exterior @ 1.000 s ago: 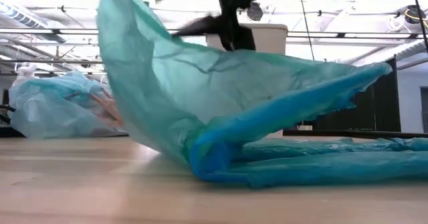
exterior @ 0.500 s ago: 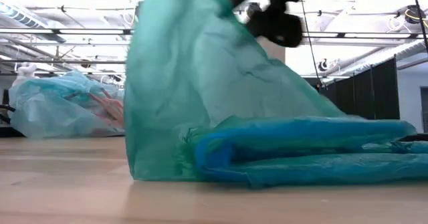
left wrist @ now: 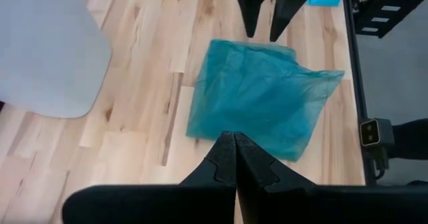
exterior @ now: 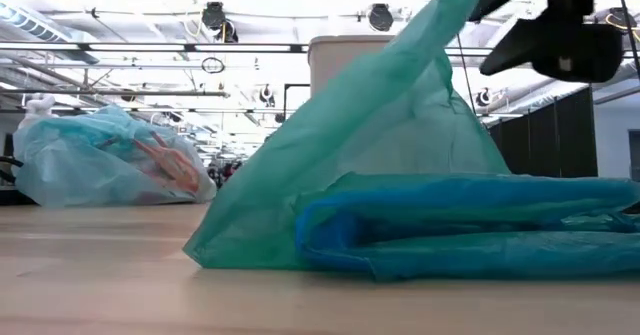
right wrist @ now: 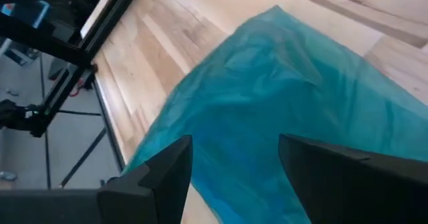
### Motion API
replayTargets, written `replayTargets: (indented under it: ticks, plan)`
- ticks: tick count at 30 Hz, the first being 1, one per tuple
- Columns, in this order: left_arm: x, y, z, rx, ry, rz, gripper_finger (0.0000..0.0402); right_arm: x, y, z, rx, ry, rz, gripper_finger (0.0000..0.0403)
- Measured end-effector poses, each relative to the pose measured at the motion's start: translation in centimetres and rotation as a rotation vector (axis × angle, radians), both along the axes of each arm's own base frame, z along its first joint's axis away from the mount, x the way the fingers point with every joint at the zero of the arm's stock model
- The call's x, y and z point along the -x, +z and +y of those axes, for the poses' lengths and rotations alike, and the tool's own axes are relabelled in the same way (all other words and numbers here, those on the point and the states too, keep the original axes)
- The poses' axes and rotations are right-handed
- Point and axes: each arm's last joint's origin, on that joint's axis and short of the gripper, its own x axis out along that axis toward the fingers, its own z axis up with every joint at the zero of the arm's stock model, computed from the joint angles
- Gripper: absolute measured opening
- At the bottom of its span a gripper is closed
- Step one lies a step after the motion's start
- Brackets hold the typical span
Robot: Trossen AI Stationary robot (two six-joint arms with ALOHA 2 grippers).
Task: Place trash/remove bag and relplace
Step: Insert the new blue trash bag into the white trash bin
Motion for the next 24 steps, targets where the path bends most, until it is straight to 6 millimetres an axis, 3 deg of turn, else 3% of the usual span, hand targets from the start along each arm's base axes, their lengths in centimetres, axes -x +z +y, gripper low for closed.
replayTargets:
  ticks: [3,11,16,24]
  plan:
    - [-0.1,-0.1,0.1,-0.005,0.001,0.003,0.0,0.4,0.0,0.3,0.002,-0.023,0.0,0.0214]
    - [-0.3,-0.3,0.0,-0.012,-0.003,0.012,0.0,1.3,-2.2,-0.3,0.04,-0.111,0.196,0.0214]
    - [-0.3,-0.3,0.0,-0.016,-0.006,0.015,0.0,0.5,-3.4,-0.5,0.051,-0.113,0.239,0.0214]
    - [-0.4,-1.3,-0.1,-0.021,0.003,0.05,0.0,-1.5,-2.8,0.5,-0.046,-0.017,0.085,0.0214]
